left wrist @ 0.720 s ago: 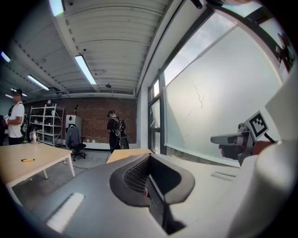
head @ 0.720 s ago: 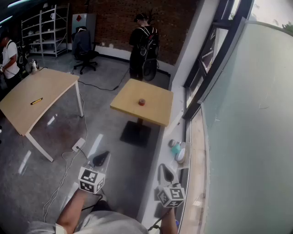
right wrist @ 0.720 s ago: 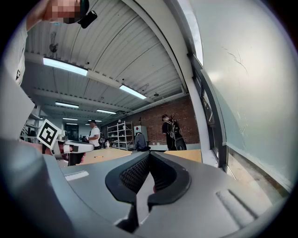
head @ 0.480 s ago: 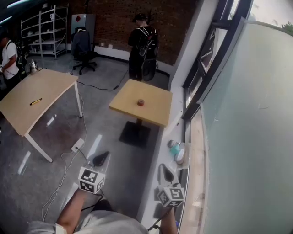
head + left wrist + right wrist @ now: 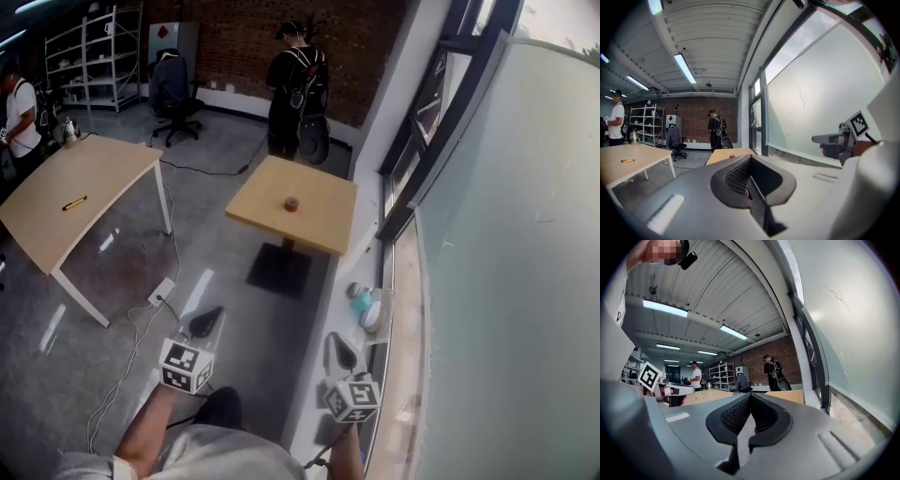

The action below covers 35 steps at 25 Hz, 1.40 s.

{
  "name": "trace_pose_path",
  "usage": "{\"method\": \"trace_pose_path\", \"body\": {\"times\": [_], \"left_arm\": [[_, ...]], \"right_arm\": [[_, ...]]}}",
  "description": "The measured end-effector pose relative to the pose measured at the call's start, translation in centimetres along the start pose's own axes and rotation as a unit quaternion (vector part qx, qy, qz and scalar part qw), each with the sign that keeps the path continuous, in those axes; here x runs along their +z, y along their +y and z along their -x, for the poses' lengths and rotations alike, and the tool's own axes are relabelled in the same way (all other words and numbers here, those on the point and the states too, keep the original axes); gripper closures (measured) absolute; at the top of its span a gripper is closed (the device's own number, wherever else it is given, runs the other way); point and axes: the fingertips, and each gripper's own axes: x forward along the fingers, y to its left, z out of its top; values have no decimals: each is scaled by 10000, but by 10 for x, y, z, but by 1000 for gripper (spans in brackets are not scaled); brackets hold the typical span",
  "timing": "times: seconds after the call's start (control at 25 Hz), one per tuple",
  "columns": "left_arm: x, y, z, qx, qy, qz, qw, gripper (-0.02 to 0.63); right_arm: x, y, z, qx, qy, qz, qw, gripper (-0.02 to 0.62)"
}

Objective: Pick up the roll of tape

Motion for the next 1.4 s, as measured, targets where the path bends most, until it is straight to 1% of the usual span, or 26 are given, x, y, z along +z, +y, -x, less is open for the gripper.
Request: {"method": "trace_pose_path", "body": {"times": [0.2,0.32,0.48,0.72,0.88,1.16,1.4], "left_arm": [[-2,9,-10,102,1,25,9999,606],[-3,15,-25,170,-3,39,9998,606],[-10,24,-50,138,94,45,9999,606],[-5,40,-103,13,122,19,9999,606],[-3,55,-144,-89,231,-1,9997,606],[7,91,-218,-208,316,-167,9991,606],[12,124,-275,-309,332,-164,9988,606]], "right_arm": [[-4,-2,-12,58,57,17,10000,581],[-9,-13,-25,54,105,1,9999,581],[-16,-24,-46,33,146,-32,9999,581],[-17,-47,-89,-69,236,-119,9996,581],[-15,-64,-126,-134,319,-147,9993,581],[-6,-86,-204,-213,445,-130,9987,581],[0,-99,-263,-269,482,-117,9984,581]]}}
